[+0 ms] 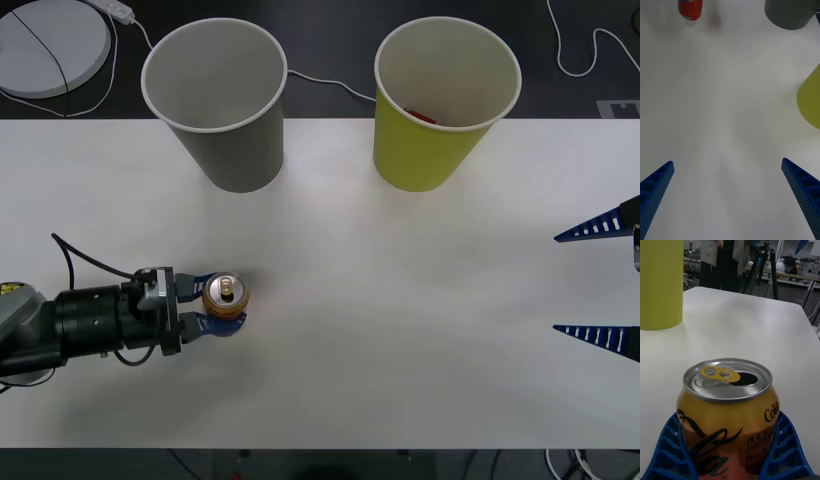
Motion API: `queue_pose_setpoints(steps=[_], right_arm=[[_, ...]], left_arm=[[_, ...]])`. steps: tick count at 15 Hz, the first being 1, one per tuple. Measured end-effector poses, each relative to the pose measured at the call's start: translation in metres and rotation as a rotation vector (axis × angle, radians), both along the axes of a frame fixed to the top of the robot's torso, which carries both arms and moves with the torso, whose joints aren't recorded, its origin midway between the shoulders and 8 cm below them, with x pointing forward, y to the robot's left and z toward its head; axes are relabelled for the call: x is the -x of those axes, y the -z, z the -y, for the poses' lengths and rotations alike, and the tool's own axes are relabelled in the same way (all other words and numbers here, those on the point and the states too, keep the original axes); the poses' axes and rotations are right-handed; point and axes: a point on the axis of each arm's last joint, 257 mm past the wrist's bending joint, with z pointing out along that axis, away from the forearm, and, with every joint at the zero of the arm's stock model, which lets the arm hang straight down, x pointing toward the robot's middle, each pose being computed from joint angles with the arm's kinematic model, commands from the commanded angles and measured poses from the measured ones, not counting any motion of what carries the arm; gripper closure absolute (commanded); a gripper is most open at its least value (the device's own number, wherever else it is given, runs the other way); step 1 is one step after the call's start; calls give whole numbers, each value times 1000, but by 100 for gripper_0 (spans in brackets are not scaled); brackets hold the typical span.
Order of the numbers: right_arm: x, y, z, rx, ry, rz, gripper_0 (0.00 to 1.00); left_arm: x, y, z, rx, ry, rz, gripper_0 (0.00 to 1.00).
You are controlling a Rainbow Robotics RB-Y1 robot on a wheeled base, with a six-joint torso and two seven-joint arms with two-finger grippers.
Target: Put the can into the green bin and the plastic bottle into the gray bin
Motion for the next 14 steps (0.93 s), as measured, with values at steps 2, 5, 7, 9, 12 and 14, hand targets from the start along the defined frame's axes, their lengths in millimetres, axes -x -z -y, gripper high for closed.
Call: queue_pose_setpoints(steps=[2,5,7,9,12,14], right_arm=[[0,0,0,0,0,0,0],[0,0,0,0,0,0,0],[0,0,0,0,0,0,0],[0,0,0,0,0,0,0],[0,0,0,0,0,0,0],[0,0,0,0,0,0,0]], left_arm=[[1,-7,-17,-57,11,-33,100],[1,-22,-40,-148,19,-64,100],[-1,-35,-52,-199,15,-80,100],[-2,-51,-63,-253,9,-99,100],[-2,-73,-71,-300,-4,-128,100],[-1,-88,-77,-289,-11,-158,100]])
